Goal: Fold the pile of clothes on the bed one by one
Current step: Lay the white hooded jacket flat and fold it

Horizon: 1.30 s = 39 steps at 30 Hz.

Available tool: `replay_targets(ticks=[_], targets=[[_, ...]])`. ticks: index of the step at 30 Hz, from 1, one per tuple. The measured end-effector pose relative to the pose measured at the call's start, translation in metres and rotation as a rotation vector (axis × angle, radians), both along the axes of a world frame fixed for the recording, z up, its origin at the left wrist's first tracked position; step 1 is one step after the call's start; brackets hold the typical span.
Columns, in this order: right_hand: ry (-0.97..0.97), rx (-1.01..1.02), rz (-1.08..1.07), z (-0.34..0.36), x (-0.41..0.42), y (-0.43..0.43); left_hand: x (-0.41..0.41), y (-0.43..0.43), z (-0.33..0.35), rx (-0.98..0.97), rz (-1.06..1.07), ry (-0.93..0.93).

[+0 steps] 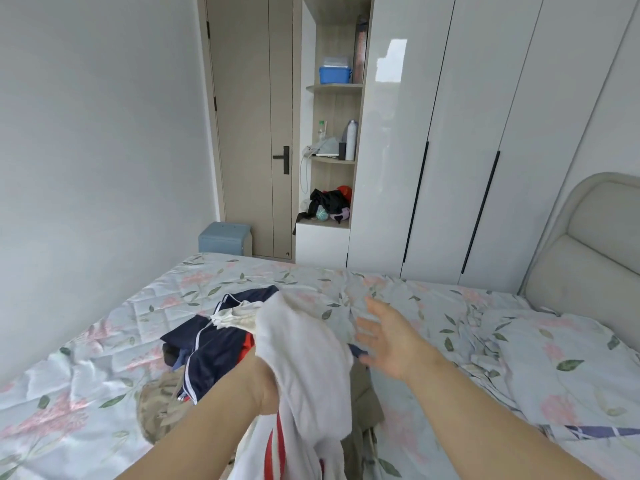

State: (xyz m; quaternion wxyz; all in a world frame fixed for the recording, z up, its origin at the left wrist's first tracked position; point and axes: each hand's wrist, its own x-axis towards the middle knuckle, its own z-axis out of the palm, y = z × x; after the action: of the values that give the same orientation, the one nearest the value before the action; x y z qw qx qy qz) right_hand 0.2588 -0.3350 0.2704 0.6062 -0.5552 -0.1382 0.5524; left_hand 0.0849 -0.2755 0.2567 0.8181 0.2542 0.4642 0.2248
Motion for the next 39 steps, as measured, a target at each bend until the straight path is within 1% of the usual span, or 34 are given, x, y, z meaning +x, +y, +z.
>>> replay_targets(ticks=[1, 2, 4, 5, 6, 8, 9, 10, 12, 14, 17, 19, 20, 21, 22, 23, 25, 26, 28, 30, 31, 33, 34, 36, 37, 38, 39], targets=[[-0.105, -0.061, 0.096, -0.010, -0.002, -0.005, 0.002, 0.005, 0.001, -0.025, 0.044, -0.005], [-0.156, -0.082, 0.198, -0.020, -0.006, -0.010, 0.002, 0.007, 0.005, -0.027, 0.059, -0.005], [-0.198, -0.107, 0.407, -0.046, -0.019, -0.017, 0.004, 0.012, 0.011, -0.039, 0.142, 0.068], [-0.219, -0.114, 0.497, -0.053, -0.029, -0.017, 0.005, 0.017, 0.011, -0.047, 0.159, 0.069], [-0.268, -0.109, 0.523, -0.063, -0.035, -0.014, 0.006, 0.017, 0.013, -0.052, 0.152, 0.069], [-0.413, -0.050, 0.484, -0.067, -0.041, -0.007, 0.007, 0.021, 0.013, -0.046, 0.102, 0.064], [-0.450, -0.019, 0.422, -0.066, -0.040, -0.005, 0.007, 0.023, 0.013, -0.033, 0.090, 0.067], [-0.444, 0.003, 0.347, -0.063, -0.035, -0.002, 0.005, 0.024, 0.015, -0.020, 0.081, 0.054], [-0.289, 0.040, 0.213, -0.042, -0.025, 0.002, 0.002, 0.027, 0.019, 0.009, 0.075, 0.047], [-0.119, 0.123, 0.150, -0.008, -0.015, 0.008, -0.001, 0.029, 0.029, 0.045, 0.060, 0.009], [0.012, 0.230, -0.003, 0.061, -0.002, 0.018, -0.003, 0.035, 0.048, 0.098, 0.047, -0.097], [0.130, 0.374, -0.161, 0.098, 0.009, 0.023, -0.003, 0.041, 0.063, 0.128, 0.042, -0.188], [0.181, 0.464, -0.238, 0.105, 0.014, 0.024, -0.003, 0.044, 0.071, 0.128, 0.039, -0.221], [0.183, 0.527, -0.236, 0.104, 0.011, 0.021, -0.002, 0.048, 0.075, 0.126, 0.049, -0.248], [0.126, 0.522, -0.179, 0.092, 0.007, 0.016, 0.000, 0.047, 0.079, 0.130, 0.046, -0.260], [0.031, 0.420, -0.092, 0.070, 0.002, 0.011, 0.003, 0.048, 0.077, 0.140, 0.029, -0.259], [-0.206, 0.145, 0.173, 0.014, -0.012, 0.003, 0.010, 0.044, 0.070, 0.134, -0.017, -0.225], [-0.326, 0.039, 0.253, -0.006, -0.011, 0.001, 0.012, 0.042, 0.065, 0.132, -0.032, -0.205], [-0.508, -0.084, 0.259, -0.028, 0.006, 0.002, 0.010, 0.038, 0.054, 0.141, -0.045, -0.129], [-0.600, -0.151, 0.176, -0.014, 0.020, 0.002, 0.002, 0.040, 0.046, 0.170, -0.054, -0.048], [-0.604, -0.129, 0.150, 0.002, 0.026, 0.005, -0.002, 0.042, 0.045, 0.205, -0.067, -0.023], [-0.547, 0.023, 0.111, 0.047, 0.033, 0.010, -0.010, 0.047, 0.052, 0.289, -0.083, -0.033], [-0.499, 0.137, 0.055, 0.075, 0.034, 0.012, -0.014, 0.049, 0.061, 0.346, -0.067, -0.089], [-0.370, 0.423, -0.066, 0.116, 0.037, 0.014, -0.017, 0.062, 0.077, 0.464, 0.040, -0.207], [-0.336, 0.509, -0.046, 0.122, 0.030, 0.010, -0.018, 0.066, 0.083, 0.487, 0.066, -0.230], [-0.345, 0.490, 0.005, 0.114, 0.025, 0.007, -0.017, 0.066, 0.085, 0.486, 0.029, -0.196], [-0.390, 0.377, 0.082, 0.094, 0.022, 0.006, -0.015, 0.066, 0.080, 0.477, -0.037, -0.119]])
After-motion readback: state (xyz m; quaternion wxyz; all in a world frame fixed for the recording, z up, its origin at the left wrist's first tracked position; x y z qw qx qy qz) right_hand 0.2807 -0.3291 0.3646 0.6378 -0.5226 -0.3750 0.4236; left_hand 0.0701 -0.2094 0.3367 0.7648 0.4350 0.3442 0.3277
